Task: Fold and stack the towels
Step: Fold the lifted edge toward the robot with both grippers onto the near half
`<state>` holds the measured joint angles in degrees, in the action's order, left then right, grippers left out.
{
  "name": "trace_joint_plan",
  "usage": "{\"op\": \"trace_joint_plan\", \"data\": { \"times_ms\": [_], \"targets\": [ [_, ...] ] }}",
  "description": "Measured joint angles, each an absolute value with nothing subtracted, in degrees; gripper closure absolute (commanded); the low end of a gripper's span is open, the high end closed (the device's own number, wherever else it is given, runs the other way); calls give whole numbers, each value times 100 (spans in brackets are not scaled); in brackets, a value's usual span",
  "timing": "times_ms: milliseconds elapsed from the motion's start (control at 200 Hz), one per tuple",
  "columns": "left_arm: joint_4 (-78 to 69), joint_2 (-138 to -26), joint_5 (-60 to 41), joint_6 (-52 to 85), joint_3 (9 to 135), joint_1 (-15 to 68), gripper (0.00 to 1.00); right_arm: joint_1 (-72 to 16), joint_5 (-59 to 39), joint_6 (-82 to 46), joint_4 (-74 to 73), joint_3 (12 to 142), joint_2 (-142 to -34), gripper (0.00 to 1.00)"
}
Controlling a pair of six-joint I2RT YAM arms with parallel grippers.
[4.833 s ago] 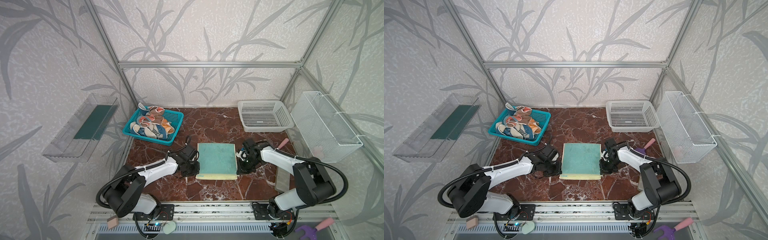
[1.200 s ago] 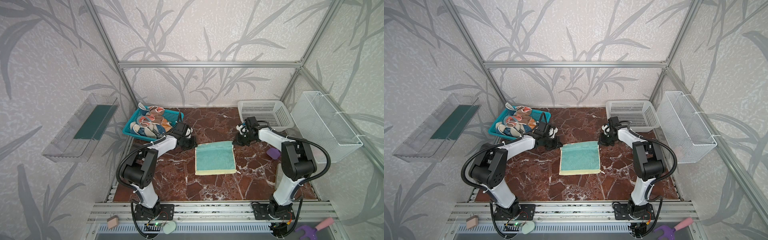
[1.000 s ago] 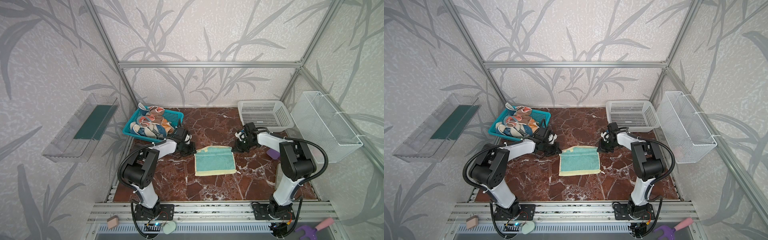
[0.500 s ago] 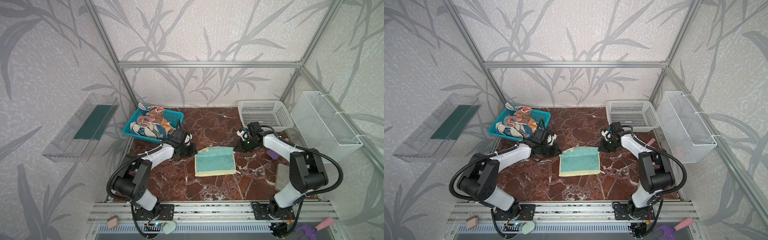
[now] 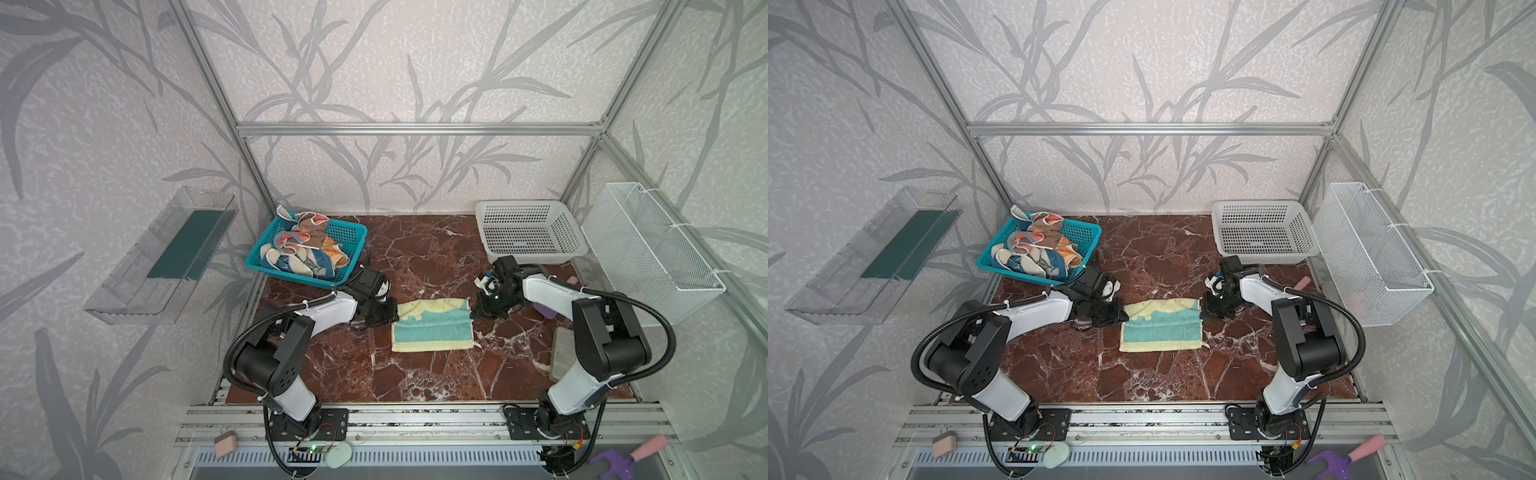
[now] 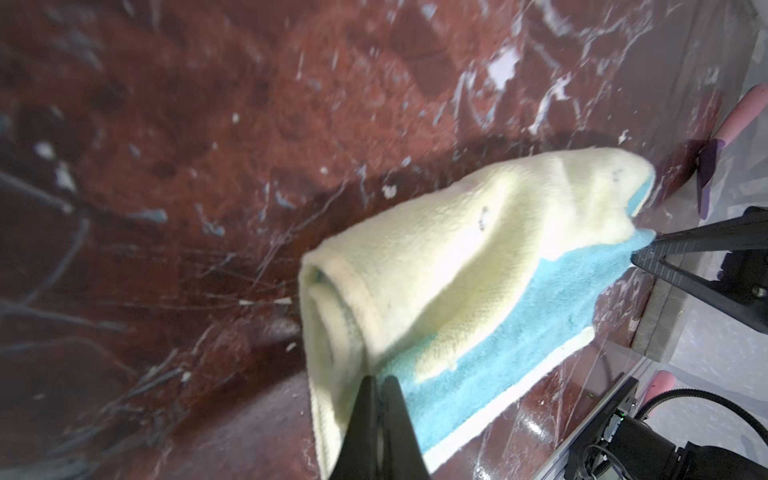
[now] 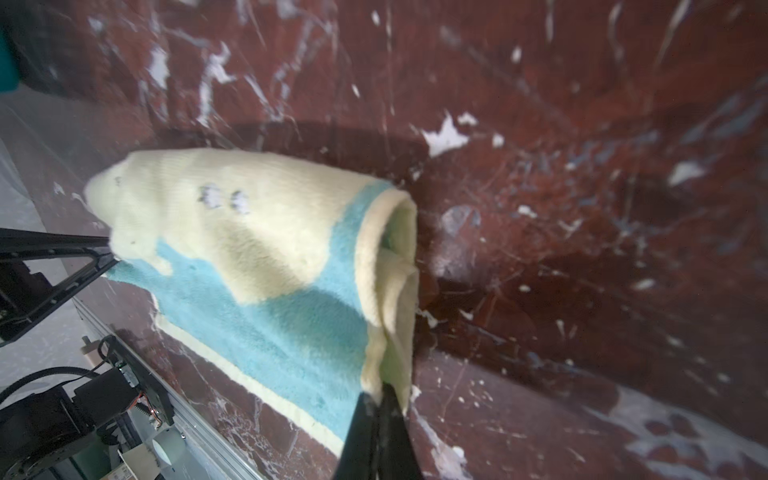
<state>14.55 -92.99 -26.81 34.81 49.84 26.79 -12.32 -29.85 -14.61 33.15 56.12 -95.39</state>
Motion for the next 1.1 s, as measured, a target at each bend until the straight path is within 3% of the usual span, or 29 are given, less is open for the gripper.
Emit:
{"op": "trace_joint_plan", "data": {
  "times_ms": [220, 400, 615, 845, 1100],
  "targets": [
    [1992, -8672, -2458, 3297, 5207, 2738, 100, -1232, -2884, -1369, 3682, 5690, -8770, 100],
    [1732, -8381, -2429, 3470, 4469, 3030, 100, -1319, -2915, -1651, 3627, 4915, -8162, 100],
    [1068, -8580, -2552, 3909, 3658, 3310, 100, -1562, -2910, -2134, 3319, 4047, -8333, 100],
    [996, -8650, -2497, 3983, 3763, 3306, 100, -1564, -2762, -2165, 3297, 4248, -8514, 100],
    [1435, -8160, -2300, 3944, 4025, 3306, 100, -1566, -2539, -2108, 3769, 4528, -7944, 100]
  ]
}}
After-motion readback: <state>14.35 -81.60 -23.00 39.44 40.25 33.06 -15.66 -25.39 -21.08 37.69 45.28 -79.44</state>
